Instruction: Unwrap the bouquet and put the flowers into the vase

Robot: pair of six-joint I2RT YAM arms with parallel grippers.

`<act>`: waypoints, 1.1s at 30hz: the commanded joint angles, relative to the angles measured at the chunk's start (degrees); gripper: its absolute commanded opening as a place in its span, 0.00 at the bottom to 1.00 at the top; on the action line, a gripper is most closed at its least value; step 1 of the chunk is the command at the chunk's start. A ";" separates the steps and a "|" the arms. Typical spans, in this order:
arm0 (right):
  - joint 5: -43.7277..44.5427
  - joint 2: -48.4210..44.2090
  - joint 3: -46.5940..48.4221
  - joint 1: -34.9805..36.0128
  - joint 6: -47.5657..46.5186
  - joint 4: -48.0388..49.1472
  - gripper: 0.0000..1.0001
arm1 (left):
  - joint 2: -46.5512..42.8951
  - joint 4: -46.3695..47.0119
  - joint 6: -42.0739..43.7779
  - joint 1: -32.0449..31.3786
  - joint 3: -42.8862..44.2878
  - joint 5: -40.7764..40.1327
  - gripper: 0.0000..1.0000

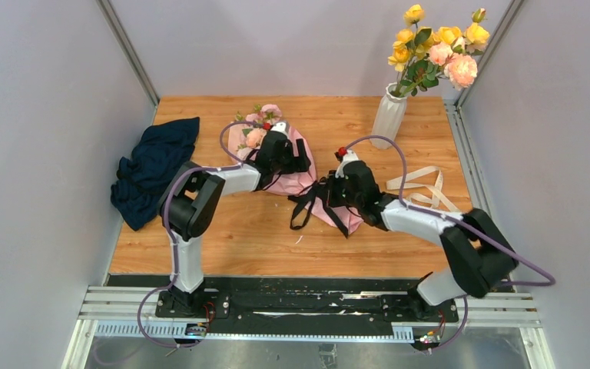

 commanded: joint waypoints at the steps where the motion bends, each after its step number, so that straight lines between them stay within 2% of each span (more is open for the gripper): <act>1: 0.13 -9.99 -2.29 1.77 -1.08 -4.01 0.00 | 3.01 -4.51 1.25 -0.13 2.88 -1.37 0.88; 8: 6.15 -32.86 -5.52 -0.20 -1.36 -16.27 0.00 | 3.99 -4.89 1.48 0.29 3.09 -1.77 0.88; 10: 8.09 -40.11 -6.62 -2.96 -1.06 -17.75 0.00 | 3.80 -4.85 1.68 0.43 2.42 -2.19 0.88; 13: 7.62 -49.68 -4.80 -11.08 -2.25 -24.36 0.00 | 3.34 -4.52 1.73 0.96 1.52 -1.68 0.88; 16: 8.58 -53.42 0.50 -17.30 -5.78 -30.75 0.00 | 2.43 -4.24 2.37 1.15 0.68 -1.73 0.88; 20: 9.01 -53.16 4.29 -22.10 -8.27 -34.17 0.00 | 1.20 -4.10 3.37 1.09 0.16 -1.98 0.90; 25: 7.86 -52.10 3.86 -25.38 -7.45 -33.34 0.00 | -0.45 -4.19 5.11 1.10 -0.61 -3.33 0.90; 27: 10.82 -53.49 3.37 -27.08 -7.43 -33.44 0.00 | -1.17 -4.50 5.86 1.10 -1.04 -4.34 0.90; 29: 11.73 -56.22 3.28 -30.52 -7.58 -33.65 0.00 | -1.66 -5.16 6.39 1.15 -1.18 -5.23 0.90; 33: 8.15 -58.04 5.93 -36.79 -8.54 -35.60 0.00 | -1.84 -5.20 6.36 1.19 -1.25 -5.07 0.90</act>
